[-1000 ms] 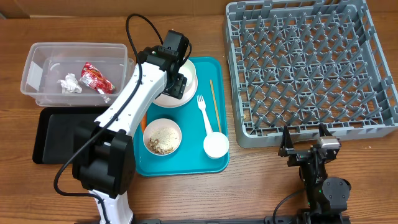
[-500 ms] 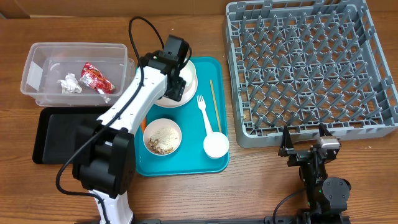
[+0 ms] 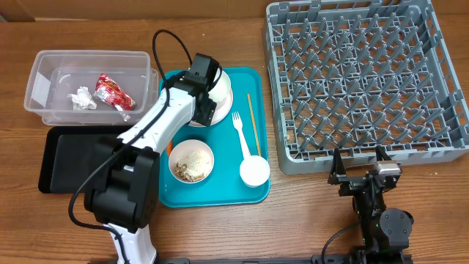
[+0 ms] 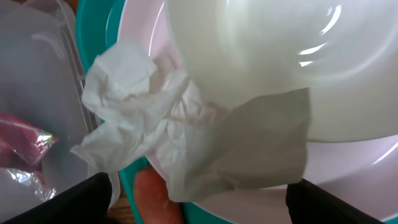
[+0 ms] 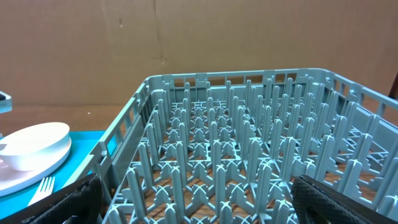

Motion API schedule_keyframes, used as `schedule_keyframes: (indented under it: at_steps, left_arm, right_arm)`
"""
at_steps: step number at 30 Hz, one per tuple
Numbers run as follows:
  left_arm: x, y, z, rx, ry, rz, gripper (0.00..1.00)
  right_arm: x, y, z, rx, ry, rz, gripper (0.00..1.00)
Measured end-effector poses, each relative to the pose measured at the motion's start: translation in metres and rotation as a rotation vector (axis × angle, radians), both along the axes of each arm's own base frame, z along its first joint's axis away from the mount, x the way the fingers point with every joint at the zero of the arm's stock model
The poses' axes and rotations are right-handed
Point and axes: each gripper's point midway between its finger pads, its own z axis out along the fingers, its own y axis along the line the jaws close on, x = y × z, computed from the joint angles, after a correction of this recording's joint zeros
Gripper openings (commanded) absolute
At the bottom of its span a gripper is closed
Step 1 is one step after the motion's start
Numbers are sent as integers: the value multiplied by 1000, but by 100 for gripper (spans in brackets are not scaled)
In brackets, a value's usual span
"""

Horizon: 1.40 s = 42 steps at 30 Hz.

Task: Sort waste into correct bins and load items into the dishwasher
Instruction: 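Reach left gripper to the plate and grasp the remaining tissue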

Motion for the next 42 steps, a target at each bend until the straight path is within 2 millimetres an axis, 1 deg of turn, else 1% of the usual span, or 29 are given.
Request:
schedule_keyframes:
  at_steps: [3, 8, 15, 18, 23, 28, 31, 34, 36, 40, 42]
  left_arm:
    - [-2, 7, -5, 5, 5, 13, 93]
    - [0, 12, -6, 3, 0, 25, 92]
    - [2, 12, -6, 1, -8, 28, 86]
    - [2, 12, -6, 1, -9, 25, 77]
    - [4, 11, -5, 2, -15, 15, 69]
    - [5, 11, -5, 1, -19, 14, 49]
    - [5, 11, -5, 2, -18, 11, 43]
    - [5, 11, -5, 2, -19, 12, 33]
    - [5, 11, -5, 2, -18, 11, 31]
    - [5, 11, -5, 2, -18, 11, 32]
    - [5, 11, -5, 2, -18, 11, 29]
  right_arm:
    - [0, 0, 0, 0, 1, 0, 100]
    - [0, 0, 0, 0, 0, 0, 100]
    - [0, 0, 0, 0, 0, 0, 100]
    - [0, 0, 0, 0, 0, 0, 100]
    - [0, 0, 0, 0, 0, 0, 100]
    - [0, 0, 0, 0, 0, 0, 100]
    - [0, 0, 0, 0, 0, 0, 100]
    - [0, 0, 0, 0, 0, 0, 100]
    - [0, 0, 0, 0, 0, 0, 100]
    - [0, 0, 0, 0, 0, 0, 100]
    - [0, 0, 0, 0, 0, 0, 100]
